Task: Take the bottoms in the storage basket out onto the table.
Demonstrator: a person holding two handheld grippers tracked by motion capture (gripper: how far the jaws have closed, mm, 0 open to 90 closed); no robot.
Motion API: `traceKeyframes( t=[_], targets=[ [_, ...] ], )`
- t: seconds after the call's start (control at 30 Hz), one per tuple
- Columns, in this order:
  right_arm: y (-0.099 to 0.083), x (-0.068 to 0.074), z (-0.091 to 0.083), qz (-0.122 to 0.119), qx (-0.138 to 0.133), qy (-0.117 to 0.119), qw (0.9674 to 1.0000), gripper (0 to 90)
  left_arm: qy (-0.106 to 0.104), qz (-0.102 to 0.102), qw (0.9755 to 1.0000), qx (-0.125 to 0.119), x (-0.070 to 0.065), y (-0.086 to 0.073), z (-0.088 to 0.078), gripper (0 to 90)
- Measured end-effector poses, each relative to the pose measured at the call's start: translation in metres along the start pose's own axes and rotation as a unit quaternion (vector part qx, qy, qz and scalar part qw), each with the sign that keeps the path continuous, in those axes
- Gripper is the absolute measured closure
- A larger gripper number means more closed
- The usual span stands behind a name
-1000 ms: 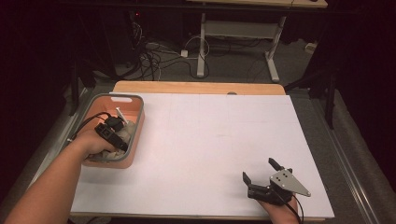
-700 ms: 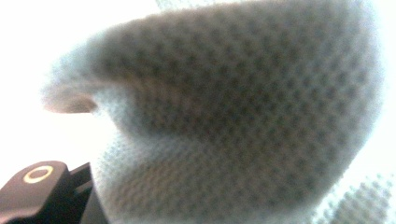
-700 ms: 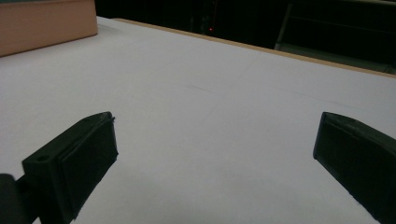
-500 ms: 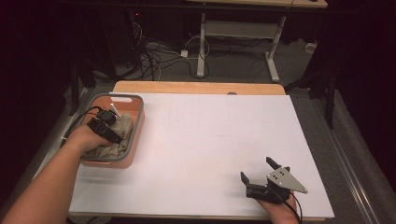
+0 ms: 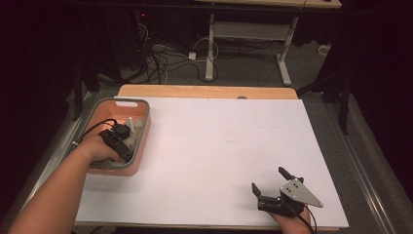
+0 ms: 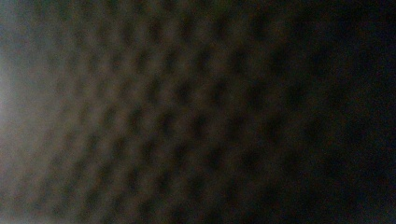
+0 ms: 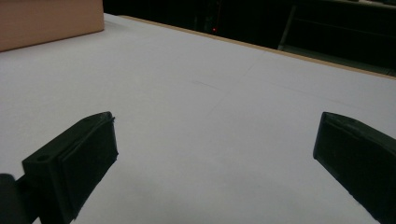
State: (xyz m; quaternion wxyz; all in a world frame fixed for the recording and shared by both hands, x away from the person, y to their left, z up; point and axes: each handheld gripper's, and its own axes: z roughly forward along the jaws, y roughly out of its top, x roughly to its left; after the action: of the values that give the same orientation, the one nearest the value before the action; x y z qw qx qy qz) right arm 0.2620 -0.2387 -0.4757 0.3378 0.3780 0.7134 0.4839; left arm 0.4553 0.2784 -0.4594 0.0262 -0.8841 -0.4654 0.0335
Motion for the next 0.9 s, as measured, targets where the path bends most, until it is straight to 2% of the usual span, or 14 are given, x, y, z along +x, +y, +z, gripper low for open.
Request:
traceKeyframes(
  t=[0.07, 0.1, 0.13, 0.23, 0.33, 0.37, 0.4, 0.53, 0.6, 0.77, 0.8, 0.87, 0.9],
  targets=[
    [0.0, 0.0, 0.0, -0.001, -0.002, 0.0, 1.0, 0.5, -0.01, 0.008, 0.9998, -0.014, 0.0, -0.002, -0.004, 6.8],
    [0.0, 0.0, 0.0, -0.001, -0.002, 0.0, 1.0, 0.5, -0.01, 0.008, 0.9998, -0.014, 0.0, -0.002, -0.004, 12.6],
    [0.0, 0.0, -0.001, 0.0, -0.002, 0.0, 1.0, 0.5, -0.011, 0.019, 0.9994, -0.028, -0.002, -0.004, -0.007, 18.9],
    [0.0, 0.0, -0.001, -0.002, -0.001, 0.001, 1.0, 0.5, -0.011, 0.03, 0.9988, -0.038, -0.004, -0.006, -0.01, 34.3],
    [0.0, 0.002, -0.001, -0.004, -0.001, 0.001, 1.0, 0.6, -0.013, 0.039, 0.9981, -0.045, -0.005, -0.007, -0.011, 44.0],
    [0.0, 0.002, -0.001, -0.004, -0.001, 0.001, 1.0, 0.6, -0.013, 0.042, 0.9979, -0.047, -0.005, -0.007, -0.012, 44.0],
    [0.0, 0.002, -0.001, -0.007, -0.002, 0.002, 1.0, 0.6, -0.013, 0.046, 0.9975, -0.052, -0.005, -0.008, -0.012, 49.0],
    [0.0, 0.002, -0.001, -0.007, -0.001, 0.0, 1.0, 0.6, -0.016, 0.052, 0.9969, -0.058, -0.004, -0.01, -0.014, 53.3],
    [0.0, 0.002, -0.001, -0.004, -0.002, -0.001, 1.0, 0.6, -0.024, 0.058, 0.9963, -0.059, -0.002, -0.013, -0.019, 54.5],
    [0.0, 0.001, -0.001, -0.004, -0.003, 0.002, 1.0, 0.6, -0.029, 0.047, 0.9971, -0.051, 0.0, -0.015, -0.026, 54.8],
    [0.0, 0.001, -0.001, -0.004, -0.003, 0.002, 1.0, 0.6, -0.028, 0.042, 0.9976, -0.047, 0.0, -0.014, -0.028, 54.8],
    [0.0, 0.001, -0.001, -0.004, -0.004, 0.003, 1.0, 0.7, -0.015, 0.051, 0.9976, -0.044, 0.0, -0.015, -0.036, 54.8],
    [0.0, 0.001, -0.001, -0.004, -0.004, 0.003, 1.0, 0.7, -0.015, 0.051, 0.9976, -0.044, 0.0, -0.015, -0.036, 54.8]
  ],
)
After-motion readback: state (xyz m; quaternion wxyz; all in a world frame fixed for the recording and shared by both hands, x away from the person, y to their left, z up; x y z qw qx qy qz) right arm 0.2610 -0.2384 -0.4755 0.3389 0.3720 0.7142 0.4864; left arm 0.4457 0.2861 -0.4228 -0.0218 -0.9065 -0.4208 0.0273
